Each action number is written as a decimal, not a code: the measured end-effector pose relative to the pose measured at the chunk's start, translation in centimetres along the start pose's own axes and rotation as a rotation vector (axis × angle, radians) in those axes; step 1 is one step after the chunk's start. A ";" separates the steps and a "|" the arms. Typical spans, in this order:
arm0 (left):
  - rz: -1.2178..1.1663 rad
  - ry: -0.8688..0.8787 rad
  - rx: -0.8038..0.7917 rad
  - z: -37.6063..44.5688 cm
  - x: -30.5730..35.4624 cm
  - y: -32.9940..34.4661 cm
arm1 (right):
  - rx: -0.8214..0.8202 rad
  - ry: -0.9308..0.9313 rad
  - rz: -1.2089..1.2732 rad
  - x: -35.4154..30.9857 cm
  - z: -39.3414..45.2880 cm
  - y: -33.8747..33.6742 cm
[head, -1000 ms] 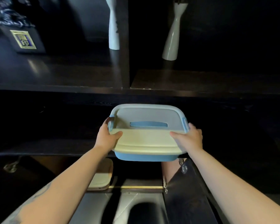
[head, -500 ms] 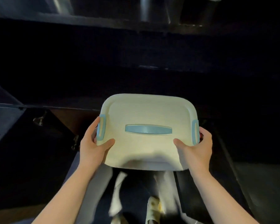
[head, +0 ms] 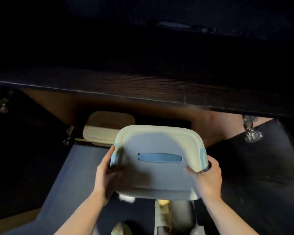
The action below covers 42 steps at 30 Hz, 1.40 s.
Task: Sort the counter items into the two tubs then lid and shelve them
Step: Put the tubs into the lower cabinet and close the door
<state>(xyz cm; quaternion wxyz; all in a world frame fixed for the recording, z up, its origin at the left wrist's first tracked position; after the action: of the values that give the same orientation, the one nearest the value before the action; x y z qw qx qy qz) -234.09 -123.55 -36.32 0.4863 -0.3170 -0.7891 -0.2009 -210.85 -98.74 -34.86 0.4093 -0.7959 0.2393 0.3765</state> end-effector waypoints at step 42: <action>0.372 -0.069 0.323 25.0 -24.7 0.6 | -0.463 -0.299 -1.009 17.0 19.8 27.5</action>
<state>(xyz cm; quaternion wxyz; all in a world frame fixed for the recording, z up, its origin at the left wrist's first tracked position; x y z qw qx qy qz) -241.64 -114.96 -69.57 0.5320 -0.3818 -0.7551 0.0316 -227.57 -98.57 -68.86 0.3827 -0.8185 -0.3193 0.2857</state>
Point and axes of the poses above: each hand's wrist, its own z-axis towards the middle knuckle, its own y-axis out of the palm, x = y × z, the point moved 8 cm from there along z, towards the middle knuckle, and after that the axes turned 12 degrees about -x, right-handed, at the moved point
